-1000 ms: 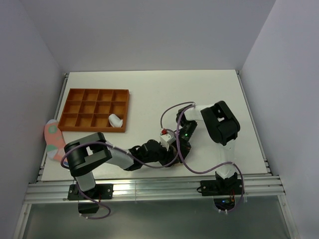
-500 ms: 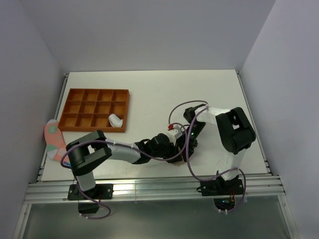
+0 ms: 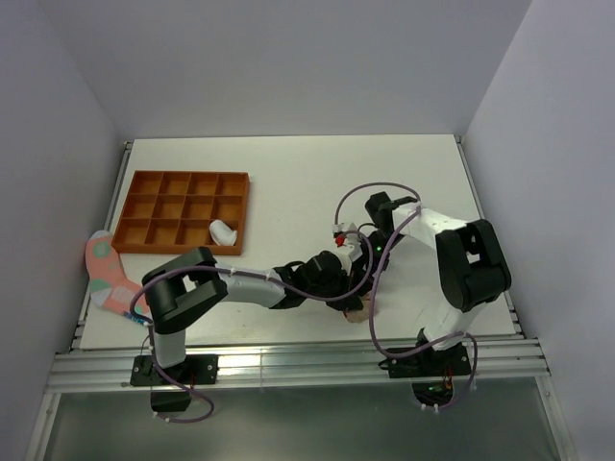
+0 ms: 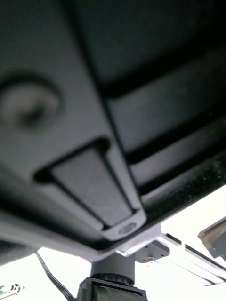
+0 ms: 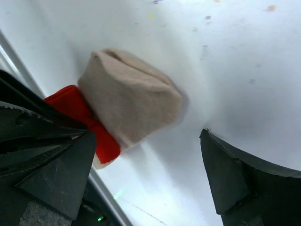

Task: Roll the socks
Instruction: Roll the sock at the center of the board.

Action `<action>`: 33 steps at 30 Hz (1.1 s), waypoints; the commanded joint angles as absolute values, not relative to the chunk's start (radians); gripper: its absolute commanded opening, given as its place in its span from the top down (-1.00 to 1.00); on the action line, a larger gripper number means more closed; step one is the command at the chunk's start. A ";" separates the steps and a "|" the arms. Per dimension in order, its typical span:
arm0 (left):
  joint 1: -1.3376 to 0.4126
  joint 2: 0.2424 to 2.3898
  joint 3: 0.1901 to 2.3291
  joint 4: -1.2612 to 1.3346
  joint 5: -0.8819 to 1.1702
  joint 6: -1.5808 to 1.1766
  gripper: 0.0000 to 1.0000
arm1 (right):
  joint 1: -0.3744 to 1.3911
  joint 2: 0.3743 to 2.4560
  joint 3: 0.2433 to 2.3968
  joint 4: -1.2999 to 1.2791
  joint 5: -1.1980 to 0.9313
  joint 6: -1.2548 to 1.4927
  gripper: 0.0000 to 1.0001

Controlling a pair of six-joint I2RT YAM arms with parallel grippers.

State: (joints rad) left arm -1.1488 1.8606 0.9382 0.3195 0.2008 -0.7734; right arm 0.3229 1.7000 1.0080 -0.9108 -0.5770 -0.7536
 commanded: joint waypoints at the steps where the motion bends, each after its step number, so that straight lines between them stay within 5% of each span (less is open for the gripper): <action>1: -1.157 1.957 0.934 0.140 0.268 -0.830 0.99 | 0.327 1.617 0.986 -0.755 -0.667 -0.743 -1.00; 12: -1.173 2.043 0.939 0.183 0.276 -0.851 0.99 | 0.218 1.531 0.910 -0.563 -0.457 -0.623 -1.00; 19: -1.181 2.060 0.919 0.227 0.258 -0.858 0.99 | 0.216 1.460 0.824 -0.404 -0.204 -0.612 -0.82; 33: -1.186 2.181 1.020 0.061 0.305 -0.879 0.99 | 0.077 1.307 0.821 -0.390 -0.279 -0.560 -0.35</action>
State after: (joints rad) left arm -1.1557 2.0449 1.0531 0.4110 0.2932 -0.9073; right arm 0.0898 1.3781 0.8059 -0.4252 -0.2485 -0.5804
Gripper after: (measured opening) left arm 0.071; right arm 0.681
